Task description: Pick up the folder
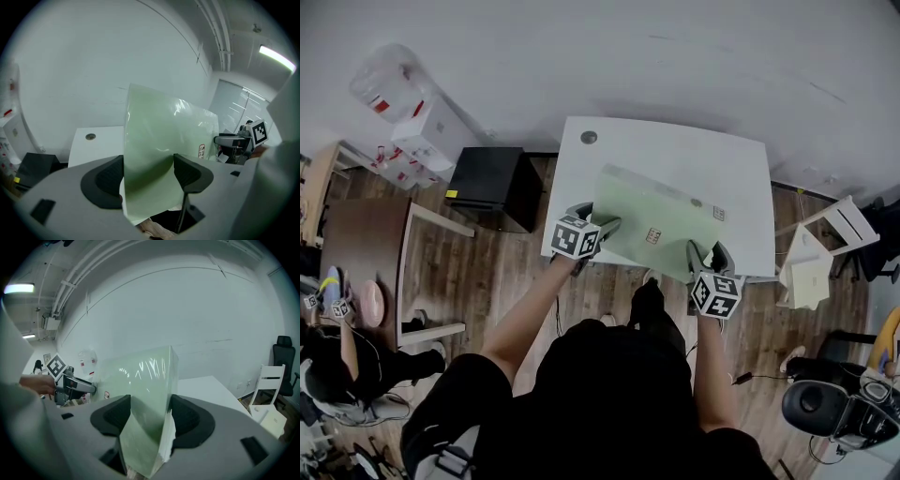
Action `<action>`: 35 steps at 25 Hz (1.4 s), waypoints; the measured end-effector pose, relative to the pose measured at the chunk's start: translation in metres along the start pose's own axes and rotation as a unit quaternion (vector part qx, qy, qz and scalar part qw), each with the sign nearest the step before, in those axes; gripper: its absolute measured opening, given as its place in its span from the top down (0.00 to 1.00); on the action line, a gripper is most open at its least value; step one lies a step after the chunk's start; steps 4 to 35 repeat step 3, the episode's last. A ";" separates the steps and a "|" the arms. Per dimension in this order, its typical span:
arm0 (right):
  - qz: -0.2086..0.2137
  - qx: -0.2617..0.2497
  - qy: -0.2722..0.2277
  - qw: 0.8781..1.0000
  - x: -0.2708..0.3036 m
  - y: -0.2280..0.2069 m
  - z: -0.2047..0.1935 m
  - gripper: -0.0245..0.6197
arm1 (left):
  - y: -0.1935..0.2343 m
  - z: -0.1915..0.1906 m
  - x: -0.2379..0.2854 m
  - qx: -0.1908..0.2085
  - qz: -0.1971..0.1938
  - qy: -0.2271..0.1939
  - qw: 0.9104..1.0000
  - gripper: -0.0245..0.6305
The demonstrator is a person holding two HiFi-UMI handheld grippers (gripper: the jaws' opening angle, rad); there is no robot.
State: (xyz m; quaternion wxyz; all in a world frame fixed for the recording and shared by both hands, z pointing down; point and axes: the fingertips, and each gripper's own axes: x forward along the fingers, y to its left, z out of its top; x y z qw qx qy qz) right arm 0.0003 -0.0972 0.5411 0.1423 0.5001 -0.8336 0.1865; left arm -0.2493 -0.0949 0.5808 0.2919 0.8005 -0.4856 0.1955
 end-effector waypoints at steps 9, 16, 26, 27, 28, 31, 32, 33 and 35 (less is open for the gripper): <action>-0.002 0.001 0.000 1.000 0.000 0.000 -0.001 0.50 | 0.000 -0.001 0.000 0.000 0.001 0.001 1.000 0.47; -0.002 0.001 0.000 1.000 0.000 0.000 -0.001 0.50 | 0.000 -0.001 0.000 0.000 0.001 0.001 1.000 0.47; -0.002 0.001 0.000 1.000 0.000 0.000 -0.001 0.50 | 0.000 -0.001 0.000 0.000 0.001 0.001 1.000 0.47; -0.002 0.001 0.000 1.000 0.000 0.000 -0.001 0.50 | 0.000 -0.001 0.000 0.000 0.001 0.001 1.000 0.47; -0.002 0.001 0.000 1.000 0.000 0.000 -0.001 0.50 | 0.000 -0.001 0.000 0.000 0.001 0.001 1.000 0.47; -0.002 0.001 0.000 1.000 0.000 0.000 -0.001 0.50 | 0.000 -0.001 0.000 0.000 0.001 0.001 1.000 0.47; -0.002 0.001 0.000 1.000 0.000 0.000 -0.001 0.50 | 0.000 -0.001 0.000 0.000 0.001 0.001 1.000 0.47; -0.002 0.001 0.000 1.000 0.000 0.000 -0.001 0.50 | 0.000 -0.001 0.000 0.000 0.001 0.001 1.000 0.47; -0.002 0.001 0.000 1.000 0.000 0.000 -0.001 0.50 | 0.000 -0.001 0.000 0.000 0.001 0.001 1.000 0.47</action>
